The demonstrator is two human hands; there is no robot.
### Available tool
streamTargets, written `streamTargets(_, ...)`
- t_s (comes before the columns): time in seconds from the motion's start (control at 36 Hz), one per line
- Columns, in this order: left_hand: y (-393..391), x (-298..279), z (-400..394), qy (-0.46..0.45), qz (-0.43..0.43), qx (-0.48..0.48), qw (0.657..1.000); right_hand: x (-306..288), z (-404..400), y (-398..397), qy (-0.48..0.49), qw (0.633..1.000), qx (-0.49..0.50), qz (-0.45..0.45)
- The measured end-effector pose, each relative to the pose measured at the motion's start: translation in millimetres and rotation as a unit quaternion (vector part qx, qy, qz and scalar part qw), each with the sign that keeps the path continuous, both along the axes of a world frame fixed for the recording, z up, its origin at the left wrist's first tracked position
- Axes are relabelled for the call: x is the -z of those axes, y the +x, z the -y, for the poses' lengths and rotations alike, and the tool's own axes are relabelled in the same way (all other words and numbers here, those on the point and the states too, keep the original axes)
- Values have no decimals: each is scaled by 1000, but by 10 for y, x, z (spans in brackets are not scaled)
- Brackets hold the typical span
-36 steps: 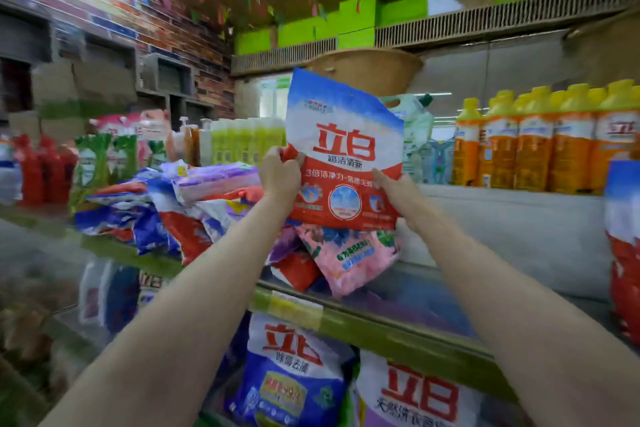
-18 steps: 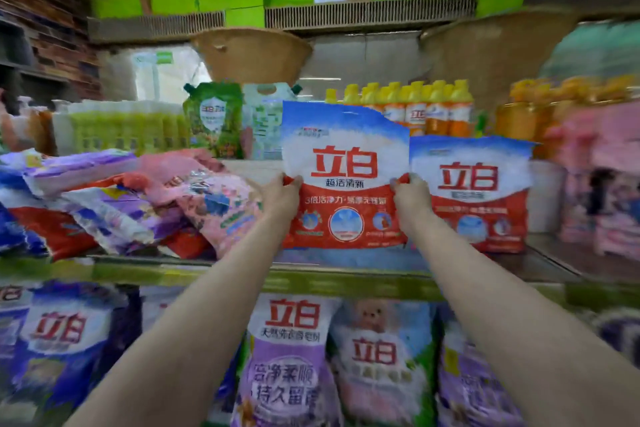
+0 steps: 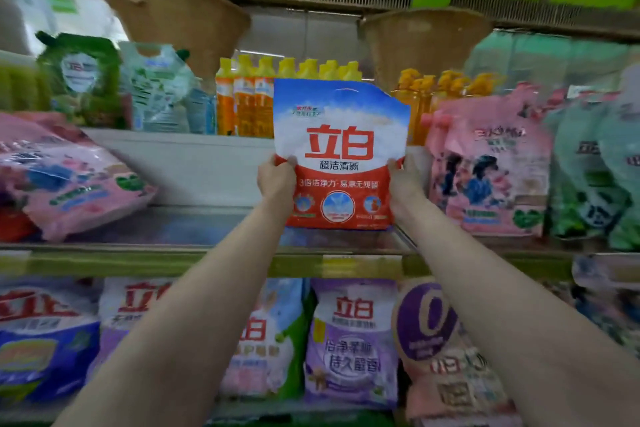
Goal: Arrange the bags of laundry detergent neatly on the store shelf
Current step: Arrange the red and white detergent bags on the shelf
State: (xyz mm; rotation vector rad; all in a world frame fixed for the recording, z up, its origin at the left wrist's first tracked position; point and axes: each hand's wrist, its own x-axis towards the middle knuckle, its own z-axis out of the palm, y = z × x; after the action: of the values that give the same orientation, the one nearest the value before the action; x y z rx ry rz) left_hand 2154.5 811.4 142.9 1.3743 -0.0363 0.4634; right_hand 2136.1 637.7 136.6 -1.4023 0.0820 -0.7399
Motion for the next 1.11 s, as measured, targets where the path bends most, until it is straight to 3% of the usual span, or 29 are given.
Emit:
streamTargets(0.28, 200, 332, 336, 5, -35, 0, 999, 292, 266, 327, 23, 997, 12, -66)
streamTargets(0.42, 316, 302, 361, 67, -72, -25, 995, 340, 375, 502, 6, 993, -2, -120)
streamTargets(0.58, 371, 338, 316, 159, -114, -24, 980, 312, 312, 280, -151, 969, 25, -193)
streamTargets(0.69, 313, 293, 246, 232, -118, -27, 965, 277, 320, 196, -298, 926, 144, -182)
streamTargets(0.78, 227, 255, 178, 362, -89, -72, 925, 235, 292, 74, -407, 879, 208, -139)
streamTargets(0.89, 85, 240, 84, 593, -23, -153, 790, 160, 207, -72, -536, 802, 244, -95)
streamTargets(0.97, 9, 223, -12, 653, 12, -148, 742, 117, 49, -83, -599, 777, 169, -97)
streamTargets(1.11, -129, 180, -320, 704, 2, -178, 688, 86, -296, -79, -706, 694, 54, -129)
